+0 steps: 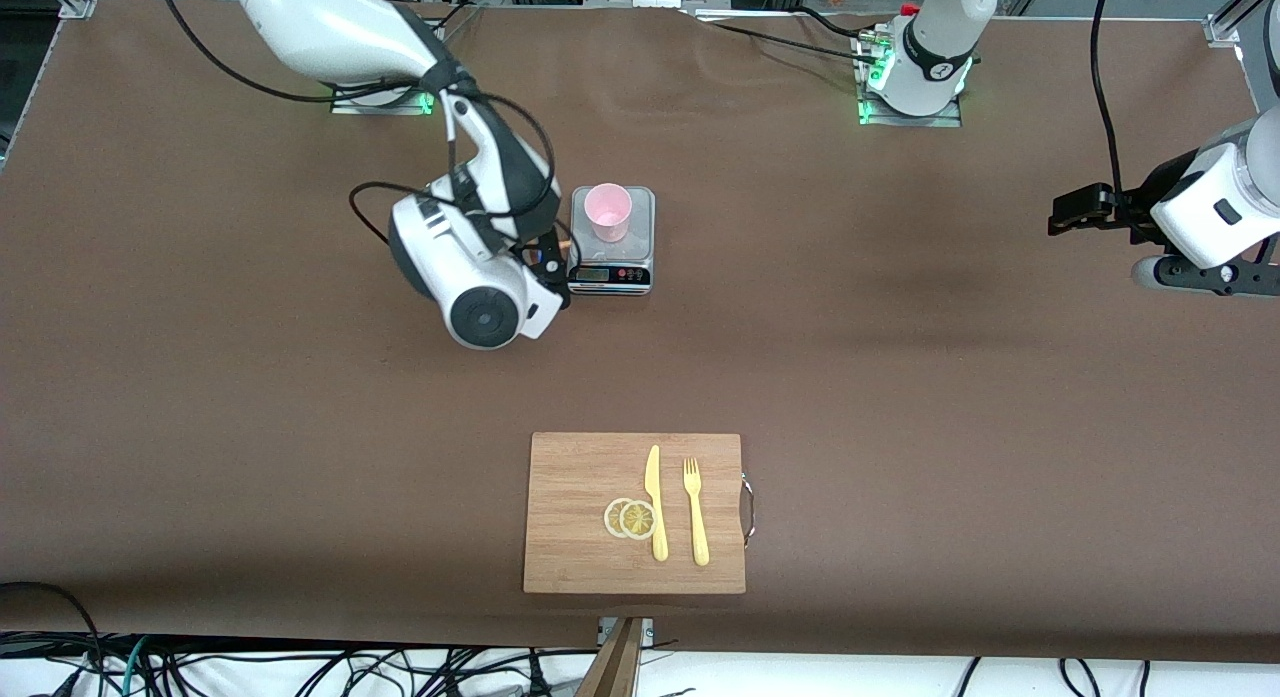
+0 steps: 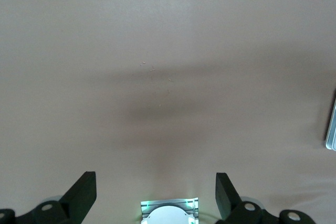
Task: Add sauce to pink cup with both arms
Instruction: 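Tilt the bottle nozzle over the pink cup with the right gripper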
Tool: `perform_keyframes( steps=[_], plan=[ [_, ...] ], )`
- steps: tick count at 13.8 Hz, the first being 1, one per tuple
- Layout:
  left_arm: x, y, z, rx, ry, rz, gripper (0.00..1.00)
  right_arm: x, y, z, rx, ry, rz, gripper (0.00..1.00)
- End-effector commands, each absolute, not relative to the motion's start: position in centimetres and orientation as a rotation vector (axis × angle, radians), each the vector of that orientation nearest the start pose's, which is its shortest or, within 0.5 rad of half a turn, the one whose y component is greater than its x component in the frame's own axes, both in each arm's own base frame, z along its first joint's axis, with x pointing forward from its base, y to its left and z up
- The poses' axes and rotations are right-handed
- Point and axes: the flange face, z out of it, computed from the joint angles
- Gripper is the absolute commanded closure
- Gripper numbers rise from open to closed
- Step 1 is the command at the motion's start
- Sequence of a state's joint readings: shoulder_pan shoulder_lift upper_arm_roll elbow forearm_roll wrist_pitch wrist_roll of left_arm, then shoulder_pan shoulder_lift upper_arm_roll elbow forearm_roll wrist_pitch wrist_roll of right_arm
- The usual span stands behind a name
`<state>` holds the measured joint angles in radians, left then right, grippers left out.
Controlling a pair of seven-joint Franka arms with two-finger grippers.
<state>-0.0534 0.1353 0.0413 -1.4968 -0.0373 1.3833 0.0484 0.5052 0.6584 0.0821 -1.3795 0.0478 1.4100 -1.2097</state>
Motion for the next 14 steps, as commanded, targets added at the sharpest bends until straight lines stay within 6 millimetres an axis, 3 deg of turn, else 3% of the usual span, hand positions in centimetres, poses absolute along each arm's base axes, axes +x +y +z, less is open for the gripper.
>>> perform_keyframes(
  steps=[1,6,14],
  plan=[
    [57.6,-0.9,57.2,-3.14,0.13,0.377,0.0,51.9,37.0,31.2,1.978,2.458,-1.067,1.0],
    [57.6,-0.9,57.2,-3.14,0.13,0.377,0.0,47.8,41.1,30.7,1.867,2.281,-1.137,1.0],
    [57.6,-0.9,57.2,-3.14,0.13,0.377,0.0,44.8,44.4,28.8,1.767,2.159,-1.131,1.0]
  ],
)
